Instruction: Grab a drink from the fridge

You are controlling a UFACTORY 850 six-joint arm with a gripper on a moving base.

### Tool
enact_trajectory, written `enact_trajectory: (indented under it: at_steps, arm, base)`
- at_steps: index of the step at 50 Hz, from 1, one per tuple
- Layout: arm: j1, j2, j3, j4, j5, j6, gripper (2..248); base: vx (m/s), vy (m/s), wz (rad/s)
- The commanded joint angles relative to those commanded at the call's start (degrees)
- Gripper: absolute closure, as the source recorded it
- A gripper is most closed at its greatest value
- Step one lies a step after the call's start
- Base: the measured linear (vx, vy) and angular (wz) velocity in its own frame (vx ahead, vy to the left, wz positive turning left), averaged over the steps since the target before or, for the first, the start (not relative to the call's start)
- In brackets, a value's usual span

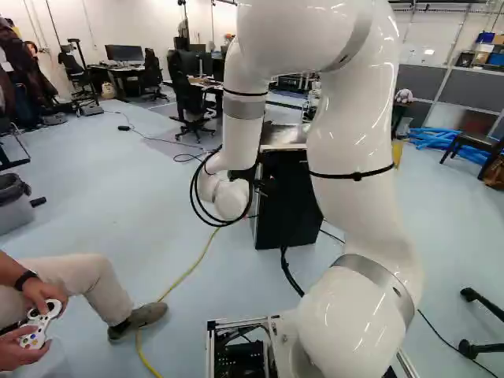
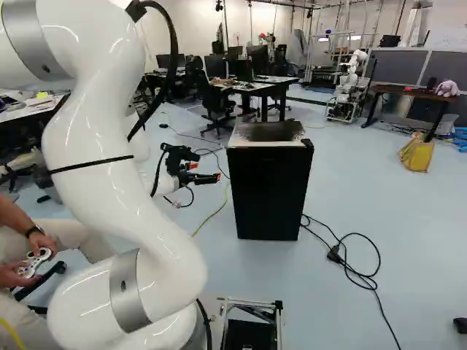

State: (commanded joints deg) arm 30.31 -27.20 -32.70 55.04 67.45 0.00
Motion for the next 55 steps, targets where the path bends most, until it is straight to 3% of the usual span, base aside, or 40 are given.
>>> enact_trajectory:
  at_steps: [22,55]
  arm:
    - [0.7,-8.7,-8.5,5.5,3.3,0.0,3]
    - [0.8,-15.7,-20.3,14.7,6.8,0.0,3]
  base:
    - [0.0,0.0,0.0]
    - [0.0,0.0,0.0]
